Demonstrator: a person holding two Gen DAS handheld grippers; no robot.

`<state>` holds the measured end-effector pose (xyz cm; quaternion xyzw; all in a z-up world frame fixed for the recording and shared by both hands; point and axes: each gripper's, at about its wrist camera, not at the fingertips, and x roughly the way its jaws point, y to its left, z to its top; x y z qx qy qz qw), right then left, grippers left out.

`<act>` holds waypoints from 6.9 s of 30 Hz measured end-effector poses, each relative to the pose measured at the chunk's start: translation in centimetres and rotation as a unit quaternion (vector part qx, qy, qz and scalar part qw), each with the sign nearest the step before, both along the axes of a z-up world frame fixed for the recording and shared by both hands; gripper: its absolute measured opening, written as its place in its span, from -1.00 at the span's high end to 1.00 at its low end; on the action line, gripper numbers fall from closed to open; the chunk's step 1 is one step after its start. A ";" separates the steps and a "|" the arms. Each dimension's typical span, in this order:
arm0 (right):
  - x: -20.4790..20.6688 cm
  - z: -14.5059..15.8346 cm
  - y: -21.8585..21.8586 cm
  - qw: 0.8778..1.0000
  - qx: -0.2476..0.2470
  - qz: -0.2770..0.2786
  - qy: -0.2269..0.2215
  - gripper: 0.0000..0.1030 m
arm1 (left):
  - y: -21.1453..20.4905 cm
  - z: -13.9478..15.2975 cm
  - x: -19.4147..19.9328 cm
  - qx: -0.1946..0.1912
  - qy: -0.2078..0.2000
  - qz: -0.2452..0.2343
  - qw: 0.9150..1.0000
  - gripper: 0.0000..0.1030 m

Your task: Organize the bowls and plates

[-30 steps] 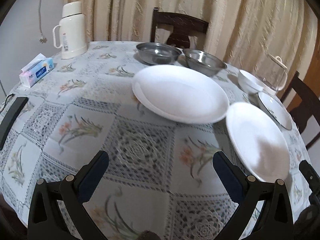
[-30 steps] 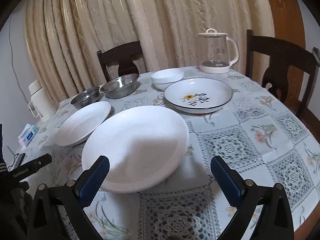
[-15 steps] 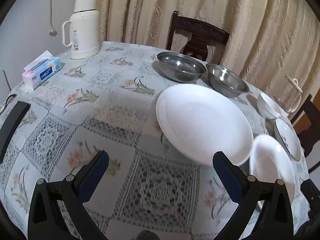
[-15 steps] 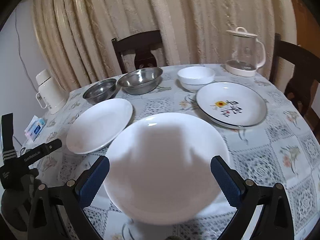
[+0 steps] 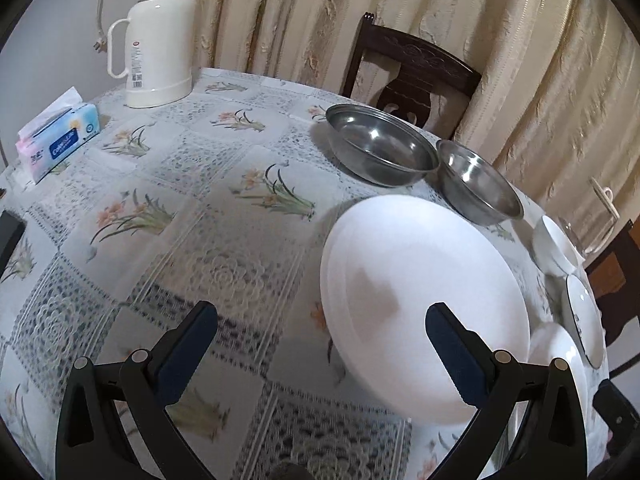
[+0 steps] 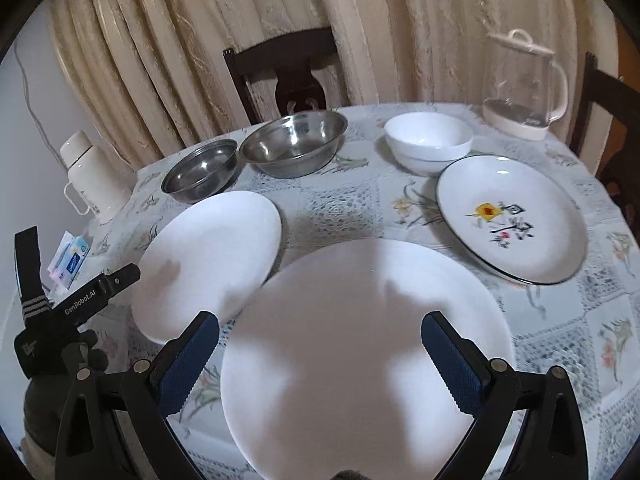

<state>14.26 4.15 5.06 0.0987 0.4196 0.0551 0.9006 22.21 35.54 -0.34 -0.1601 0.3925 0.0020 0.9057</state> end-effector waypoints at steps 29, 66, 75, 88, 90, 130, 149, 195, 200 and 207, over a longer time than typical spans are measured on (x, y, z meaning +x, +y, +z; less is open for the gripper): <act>15.2 -4.2 5.2 0.993 0.006 0.063 0.096 -1.00 | 1.3 -2.5 4.0 -0.068 -0.012 -0.021 0.997 -1.00; 15.9 -4.6 4.3 0.976 0.088 0.152 0.131 -0.45 | 1.4 -3.2 3.0 -0.227 -0.008 -0.096 0.969 -0.26; 15.6 -5.2 4.4 0.976 0.096 0.143 0.134 0.31 | 1.1 -3.3 2.7 -0.202 -0.013 -0.094 0.975 -0.19; 14.9 -4.2 4.3 0.977 0.124 0.128 0.119 0.34 | 1.2 -2.7 2.4 -0.177 -0.028 -0.086 0.980 -0.19; 14.7 -3.9 4.4 0.977 0.124 0.128 0.115 0.34 | 1.4 -2.6 2.4 -0.180 -0.031 -0.085 0.980 -0.19; 0.9 -1.7 -9.3 0.982 0.177 -0.013 0.059 0.34 | -11.7 2.1 -1.6 -0.150 -0.035 -0.242 0.958 -0.19; -1.6 -4.1 -11.9 0.978 0.197 -0.038 0.062 0.34 | -16.9 0.9 -3.4 -0.041 -0.021 -0.275 0.960 -0.20; -4.1 -3.1 -12.4 0.987 0.152 -0.046 0.005 0.28 | -17.9 1.9 -3.0 0.060 0.016 -0.299 0.952 -0.60; -4.6 -2.8 -12.7 0.988 0.144 -0.048 -0.006 0.27 | -16.2 0.3 -1.9 0.003 0.046 -0.268 0.962 -0.60; -4.5 -5.4 -13.7 0.978 0.196 -0.063 0.025 0.27 | -14.7 -0.4 -1.2 -0.051 0.052 -0.249 0.966 -0.60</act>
